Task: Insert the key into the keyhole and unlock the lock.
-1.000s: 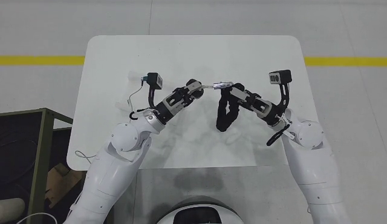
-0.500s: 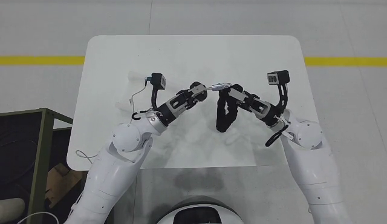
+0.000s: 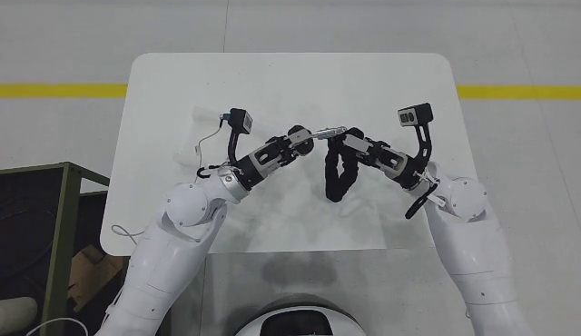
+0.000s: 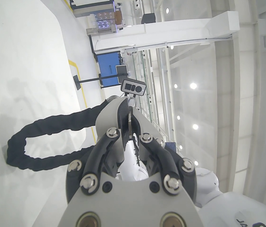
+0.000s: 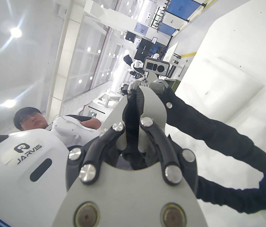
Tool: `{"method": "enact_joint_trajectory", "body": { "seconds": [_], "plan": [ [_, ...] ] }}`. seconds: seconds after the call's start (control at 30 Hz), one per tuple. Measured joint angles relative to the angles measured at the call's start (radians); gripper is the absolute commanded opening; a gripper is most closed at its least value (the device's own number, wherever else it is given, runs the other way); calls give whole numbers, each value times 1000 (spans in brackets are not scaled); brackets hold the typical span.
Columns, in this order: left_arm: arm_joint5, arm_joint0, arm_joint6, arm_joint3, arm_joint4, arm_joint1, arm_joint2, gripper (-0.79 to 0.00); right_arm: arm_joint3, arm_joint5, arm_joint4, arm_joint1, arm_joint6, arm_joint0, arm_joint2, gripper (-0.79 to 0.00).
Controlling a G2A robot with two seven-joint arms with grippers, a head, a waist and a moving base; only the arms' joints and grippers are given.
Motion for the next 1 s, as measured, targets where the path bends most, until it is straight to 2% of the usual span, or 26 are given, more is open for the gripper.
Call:
{"method": "enact_joint_trajectory", "body": {
  "seconds": [0.27, 0.3, 0.33, 0.37, 0.4, 0.43, 0.63, 0.83, 1.0],
  "plan": [
    [-53, 11, -65, -9, -73, 2, -51, 0, 76, 85, 151, 6, 76, 44, 10, -785],
    [-46, 11, -79, -4, -81, 3, -56, -179, 83, 93, 162, 7, 88, 49, 10, -785],
    [-40, 6, -107, 2, -80, 5, -62, -529, 91, 102, 176, 8, 106, 55, 9, -785],
    [-42, 1, -132, 9, -67, 7, -68, -656, 96, 105, 183, 9, 120, 59, 9, -785],
    [-48, -4, -160, 16, -46, 9, -72, -702, 102, 108, 189, 10, 131, 63, 8, -785],
    [-57, -10, -195, 27, -13, 12, -76, -785, 108, 113, 196, 11, 144, 66, 8, -785],
    [-63, -32, -310, 59, 4, 16, -81, -785, 133, 120, 199, 15, 178, 82, 4, -785],
    [-48, -48, -312, 68, 5, 14, -88, -785, 118, 50, 65, 22, 141, 79, -5, -785],
    [-29, -56, -305, 76, 33, 12, -83, -785, 107, 48, 58, 24, 135, 75, -16, -785]
  ]
}}
